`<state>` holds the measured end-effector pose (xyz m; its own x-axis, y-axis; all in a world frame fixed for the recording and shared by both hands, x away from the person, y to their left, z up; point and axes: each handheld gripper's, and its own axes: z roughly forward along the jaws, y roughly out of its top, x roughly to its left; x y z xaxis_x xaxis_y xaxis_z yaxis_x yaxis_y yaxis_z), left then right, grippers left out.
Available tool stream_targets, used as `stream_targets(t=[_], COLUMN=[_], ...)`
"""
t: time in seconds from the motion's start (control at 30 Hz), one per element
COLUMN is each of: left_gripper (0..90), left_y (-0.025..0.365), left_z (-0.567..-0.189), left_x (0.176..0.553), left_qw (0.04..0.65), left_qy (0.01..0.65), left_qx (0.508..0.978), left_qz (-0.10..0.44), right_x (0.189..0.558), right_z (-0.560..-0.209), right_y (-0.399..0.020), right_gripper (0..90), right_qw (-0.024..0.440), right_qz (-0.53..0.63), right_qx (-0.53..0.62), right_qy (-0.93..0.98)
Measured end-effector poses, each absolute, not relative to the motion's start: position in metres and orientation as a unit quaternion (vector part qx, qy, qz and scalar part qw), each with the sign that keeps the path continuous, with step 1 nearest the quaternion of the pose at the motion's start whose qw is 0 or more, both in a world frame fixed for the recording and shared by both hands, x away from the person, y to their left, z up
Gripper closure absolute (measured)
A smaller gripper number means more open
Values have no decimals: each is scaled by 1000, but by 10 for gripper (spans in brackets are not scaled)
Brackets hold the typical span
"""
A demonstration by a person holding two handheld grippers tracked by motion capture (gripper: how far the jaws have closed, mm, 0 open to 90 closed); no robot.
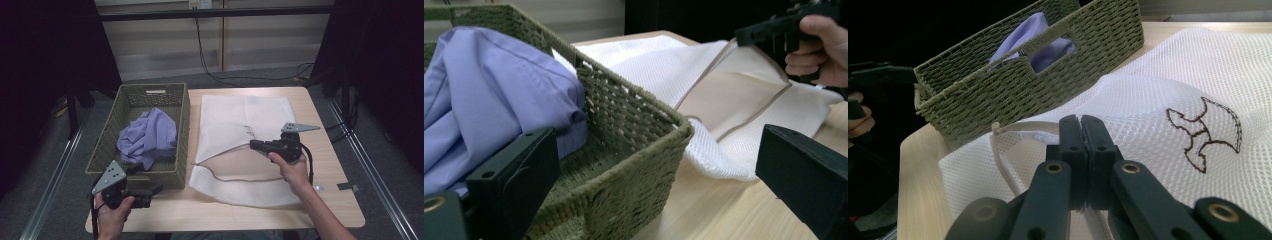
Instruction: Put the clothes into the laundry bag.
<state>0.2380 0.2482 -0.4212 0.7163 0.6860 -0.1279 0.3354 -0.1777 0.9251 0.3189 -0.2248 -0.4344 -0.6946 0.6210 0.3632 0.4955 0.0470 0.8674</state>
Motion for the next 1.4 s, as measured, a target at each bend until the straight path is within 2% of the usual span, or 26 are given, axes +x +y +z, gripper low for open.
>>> stream_targets(t=[0.17,0.47,0.63,0.8,1.07,1.23,1.27,1.4], left_gripper=[49,49,48,56,50,70,103,104], left_y=[248,246,242,242,251,257,258,257], left_z=[-421,-420,-418,-413,-389,-375,-373,-370], left_x=[239,240,243,252,277,307,312,340], left_qw=[535,528,521,530,523,503,499,477], left_qy=[348,351,344,336,340,347,347,353], left_qx=[749,753,761,764,767,775,776,788], left_qz=[178,179,175,150,153,161,168,165], right_x=[325,333,337,337,336,334,333,333], right_z=[-428,-413,-405,-405,-407,-407,-407,-407], right_y=[-223,-226,-227,-230,-228,-227,-227,-227], right_gripper=[886,888,889,889,888,888,888,888], right_qw=[55,67,74,78,78,83,82,83], right_qz=[577,582,598,602,595,591,592,591], right_qx=[383,382,381,382,378,376,375,374], right_qy=[720,715,702,697,705,709,709,710])
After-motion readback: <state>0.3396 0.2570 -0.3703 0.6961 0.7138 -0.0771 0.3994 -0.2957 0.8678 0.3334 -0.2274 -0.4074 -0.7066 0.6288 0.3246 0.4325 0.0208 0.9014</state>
